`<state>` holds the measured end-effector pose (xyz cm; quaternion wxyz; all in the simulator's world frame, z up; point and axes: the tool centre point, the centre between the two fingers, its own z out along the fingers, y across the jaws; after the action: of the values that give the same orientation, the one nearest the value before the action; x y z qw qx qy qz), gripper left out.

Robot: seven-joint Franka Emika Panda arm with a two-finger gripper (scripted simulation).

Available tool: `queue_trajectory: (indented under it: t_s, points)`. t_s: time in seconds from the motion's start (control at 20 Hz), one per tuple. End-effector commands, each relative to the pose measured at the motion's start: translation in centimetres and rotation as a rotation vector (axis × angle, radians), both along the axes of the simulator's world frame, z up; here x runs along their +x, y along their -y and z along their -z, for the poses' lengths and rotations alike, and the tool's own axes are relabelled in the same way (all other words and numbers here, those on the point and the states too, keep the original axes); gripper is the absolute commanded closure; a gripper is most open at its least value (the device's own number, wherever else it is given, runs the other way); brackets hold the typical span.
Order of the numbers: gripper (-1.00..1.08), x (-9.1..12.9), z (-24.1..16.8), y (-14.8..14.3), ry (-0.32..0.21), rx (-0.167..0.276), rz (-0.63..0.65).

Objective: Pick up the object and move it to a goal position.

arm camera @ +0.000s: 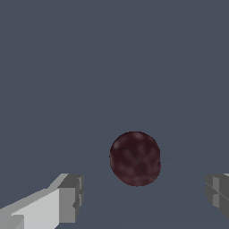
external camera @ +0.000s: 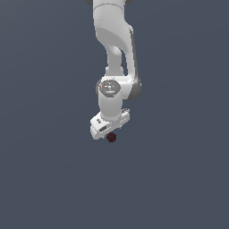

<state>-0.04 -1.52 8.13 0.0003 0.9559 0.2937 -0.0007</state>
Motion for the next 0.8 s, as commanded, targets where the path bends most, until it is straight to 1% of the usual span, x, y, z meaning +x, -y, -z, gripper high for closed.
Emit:
queue_trajectory:
  t_s: [0.0,0.4,0.75]
  points:
    - [-0.92,0.0,0.2,0.1,0.001,0.001,-0.018]
    - [-0.92,0.0,0.9,0.1,0.001,0.001,-0.02]
    - [-0.92,-0.1,4.2,0.1,0.001,0.001,-0.023]
